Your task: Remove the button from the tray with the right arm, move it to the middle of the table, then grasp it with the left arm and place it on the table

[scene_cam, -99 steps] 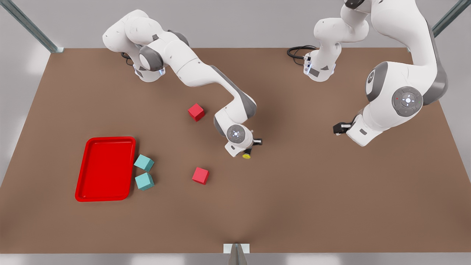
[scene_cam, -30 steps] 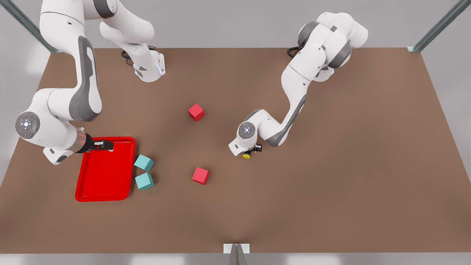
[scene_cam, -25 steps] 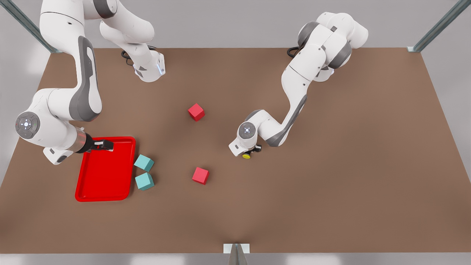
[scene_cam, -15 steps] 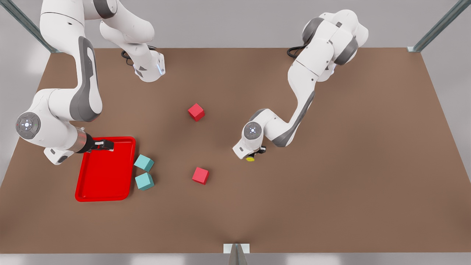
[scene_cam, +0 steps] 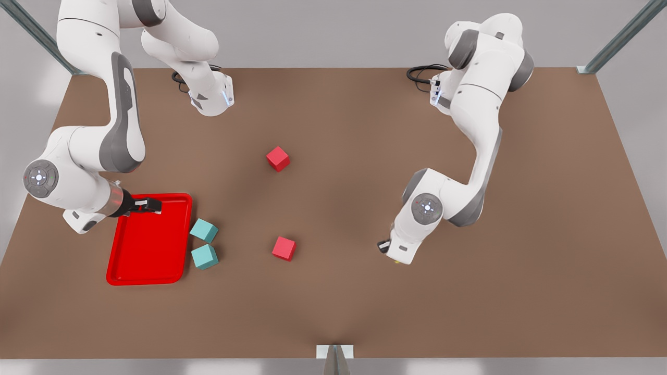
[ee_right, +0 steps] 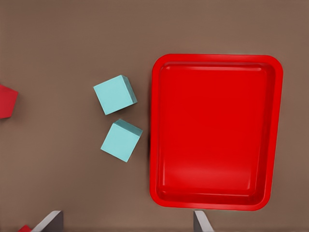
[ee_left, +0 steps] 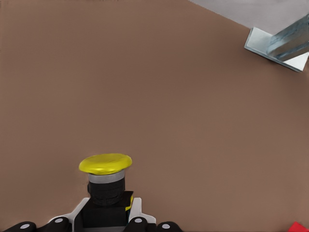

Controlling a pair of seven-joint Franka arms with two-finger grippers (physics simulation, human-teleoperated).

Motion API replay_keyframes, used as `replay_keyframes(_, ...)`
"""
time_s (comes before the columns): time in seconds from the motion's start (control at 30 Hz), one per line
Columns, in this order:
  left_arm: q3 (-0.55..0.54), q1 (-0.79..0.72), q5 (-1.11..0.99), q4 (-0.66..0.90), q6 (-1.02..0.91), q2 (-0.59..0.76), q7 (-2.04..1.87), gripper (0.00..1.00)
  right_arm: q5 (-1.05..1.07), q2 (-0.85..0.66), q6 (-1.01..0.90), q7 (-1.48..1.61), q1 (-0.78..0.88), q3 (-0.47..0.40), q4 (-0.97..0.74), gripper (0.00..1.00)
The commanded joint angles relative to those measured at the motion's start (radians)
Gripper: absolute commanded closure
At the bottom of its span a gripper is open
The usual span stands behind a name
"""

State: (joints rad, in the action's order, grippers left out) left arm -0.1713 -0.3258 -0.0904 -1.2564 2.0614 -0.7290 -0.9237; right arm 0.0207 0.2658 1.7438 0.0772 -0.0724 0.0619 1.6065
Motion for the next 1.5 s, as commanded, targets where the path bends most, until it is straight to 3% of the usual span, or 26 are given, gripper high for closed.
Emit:
replay_keyframes(0.0, 0.010, 0.001, -0.011, 0.002, 0.157, 0.000, -0.715, 0.50, 0.001, 0.000, -0.001, 0.006, 0.000, 0.001, 0.000, 0.00)
replay_keyframes(0.23, 0.053, -0.025, -0.227, -0.009, 0.212, -0.013, -0.736, 0.50, 0.001, 0.001, -0.001, 0.006, 0.000, 0.003, 0.000, 0.00)
replay_keyframes(0.37, 0.148, -0.076, -0.531, -0.011, 0.243, -0.040, -0.888, 0.50, 0.001, 0.001, -0.001, 0.006, 0.000, 0.001, 0.000, 0.00)
replay_keyframes(0.57, 0.154, -0.125, -0.916, -0.048, 0.210, -0.087, -1.162, 0.50, 0.001, 0.001, -0.003, 0.006, 0.000, 0.003, 0.000, 0.00)
replay_keyframes(0.83, 0.170, -0.225, -0.936, -0.040, -0.043, -0.150, -1.366, 0.50, 0.001, 0.004, -0.003, 0.006, 0.000, 0.003, 0.001, 0.00)
replay_keyframes(1.0, 0.220, -0.289, -0.936, -0.038, -0.058, -0.178, -1.419, 0.50, 0.001, 0.004, -0.003, 0.006, 0.006, 0.003, 0.001, 0.00)
replay_keyframes(1.13, 0.323, -0.389, -0.934, -0.041, -0.067, -0.219, -1.449, 0.50, -0.001, 0.004, -0.003, 0.006, 0.006, 0.003, 0.001, 0.00)
replay_keyframes(1.47, 0.366, -0.504, -0.933, -0.034, -0.145, -0.277, -1.526, 0.50, -0.001, 0.004, 0.000, 0.003, 0.008, 0.003, 0.007, 0.00)
